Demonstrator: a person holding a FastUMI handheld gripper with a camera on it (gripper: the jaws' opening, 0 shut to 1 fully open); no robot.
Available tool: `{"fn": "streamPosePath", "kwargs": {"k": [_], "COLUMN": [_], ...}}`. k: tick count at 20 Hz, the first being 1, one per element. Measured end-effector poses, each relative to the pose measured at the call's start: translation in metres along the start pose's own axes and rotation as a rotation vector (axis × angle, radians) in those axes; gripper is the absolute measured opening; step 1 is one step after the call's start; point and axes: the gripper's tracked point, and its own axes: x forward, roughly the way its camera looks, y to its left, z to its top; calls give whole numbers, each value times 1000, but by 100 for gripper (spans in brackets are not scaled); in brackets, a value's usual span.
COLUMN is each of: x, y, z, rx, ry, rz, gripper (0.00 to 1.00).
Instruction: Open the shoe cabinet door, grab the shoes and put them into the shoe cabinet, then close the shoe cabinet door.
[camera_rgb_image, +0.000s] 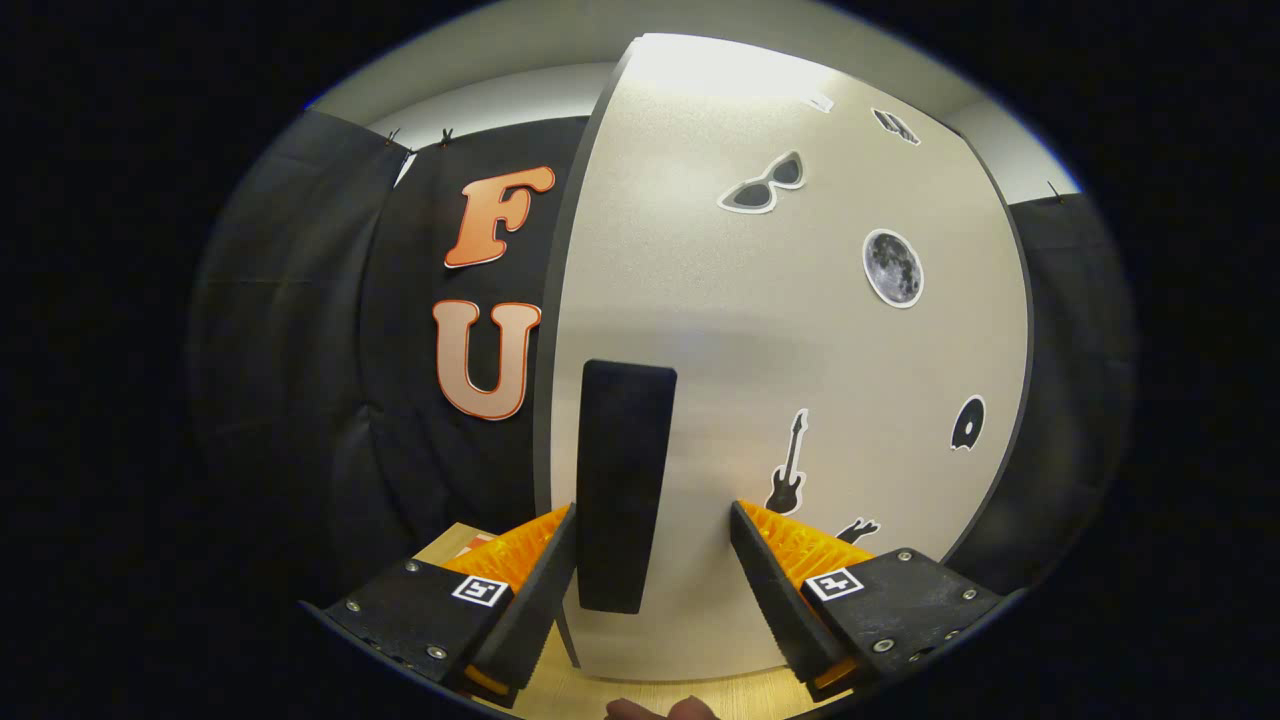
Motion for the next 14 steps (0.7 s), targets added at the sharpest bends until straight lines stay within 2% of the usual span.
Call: {"fn": "streamPosePath", "kwargs": {"k": [6, 9, 14], "x": [3, 1, -39], "y": [1, 4, -2], "z": [-1, -1, 9], "rx": [29, 32, 52], "ry": [6, 28, 9], "rz": [-34, -22, -49], "gripper": [93, 93, 93]}}
